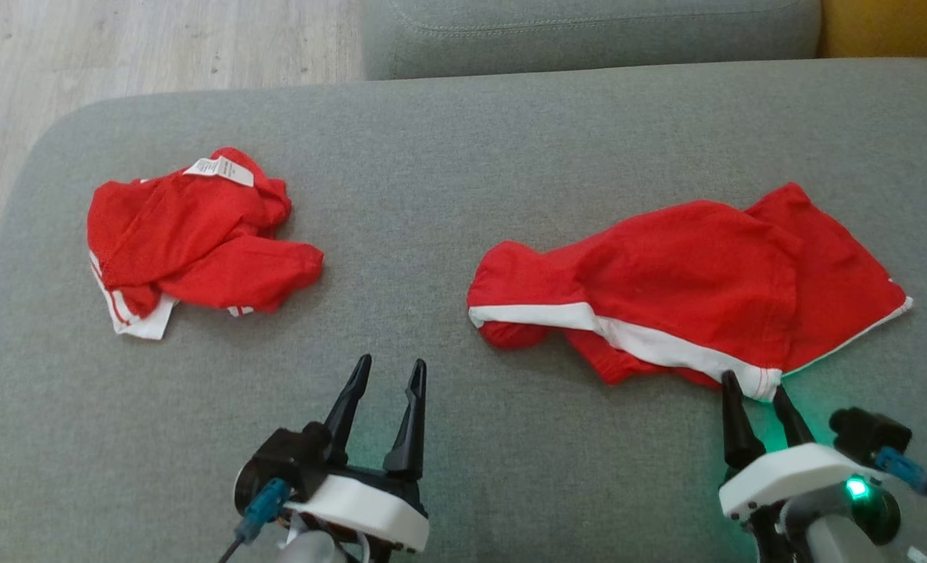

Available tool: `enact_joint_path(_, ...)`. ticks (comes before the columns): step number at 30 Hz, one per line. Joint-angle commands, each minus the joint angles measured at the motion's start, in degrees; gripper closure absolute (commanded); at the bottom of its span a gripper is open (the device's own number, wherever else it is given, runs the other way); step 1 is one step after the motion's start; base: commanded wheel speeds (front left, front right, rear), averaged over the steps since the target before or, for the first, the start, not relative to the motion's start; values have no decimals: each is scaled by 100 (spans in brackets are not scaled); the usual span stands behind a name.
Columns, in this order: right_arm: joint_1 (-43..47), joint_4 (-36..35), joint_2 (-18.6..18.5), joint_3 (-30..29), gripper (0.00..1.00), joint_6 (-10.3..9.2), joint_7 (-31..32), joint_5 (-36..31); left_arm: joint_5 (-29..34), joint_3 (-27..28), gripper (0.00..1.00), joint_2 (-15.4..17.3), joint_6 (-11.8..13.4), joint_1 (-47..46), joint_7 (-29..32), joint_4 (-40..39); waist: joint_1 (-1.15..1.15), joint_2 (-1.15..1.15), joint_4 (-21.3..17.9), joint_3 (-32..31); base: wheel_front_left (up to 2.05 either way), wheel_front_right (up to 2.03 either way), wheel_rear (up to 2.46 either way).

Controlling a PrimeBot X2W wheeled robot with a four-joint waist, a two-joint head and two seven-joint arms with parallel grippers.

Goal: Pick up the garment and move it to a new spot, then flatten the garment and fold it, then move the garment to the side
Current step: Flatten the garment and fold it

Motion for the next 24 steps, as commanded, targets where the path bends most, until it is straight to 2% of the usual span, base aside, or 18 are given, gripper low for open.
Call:
enact_joint_path(1, -237, -140, -31, 187, 0, -4, -102, 39, 43, 157, 0, -10, -7, -244, -46, -120, 0, 0, 4, 13, 0, 0, 0)
enact_joint_path(6, -260, -146, -31, 212, 0, -4, -130, 40, 27, 142, 0, -10, -5, -265, -46, -104, 0, 0, 13, 21, 0, 0, 0)
enact_joint_path(8, -264, -151, -31, 216, 7, -4, -136, 29, 23, 140, 0, -10, -1, -270, -46, -95, 0, 0, 17, 17, 0, 0, 0)
enact_joint_path(9, -265, -158, -31, 220, 25, -4, -141, 21, 20, 139, 0, -10, 0, -271, -46, -91, 0, 0, 18, 13, 0, 0, 0)
enact_joint_path(10, -263, -170, -32, 228, 39, -4, -147, 8, 17, 140, 0, -10, 1, -270, -46, -89, 0, 0, 18, 6, 0, 0, 0)
enact_joint_path(12, -254, -200, -37, 234, 77, -4, -159, -12, 9, 142, 0, -10, 5, -264, -46, -87, 0, 0, 17, -7, 0, 0, 0)
enact_joint_path(13, -247, -215, -42, 231, 90, -4, -164, -25, 6, 141, 0, -10, 5, -261, -46, -86, 0, 0, 18, -16, 0, 0, 0)
enact_joint_path(15, -226, -271, -54, 225, 100, -4, -190, -75, -4, 137, 0, -10, 3, -252, -46, -86, 0, 0, 21, -41, 0, 0, 0)
enact_joint_path(24, -64, -793, -113, 110, 100, -4, -237, -366, -27, 163, 0, -10, 20, -199, -46, -119, 0, 0, 3, -99, 0, 0, 0)
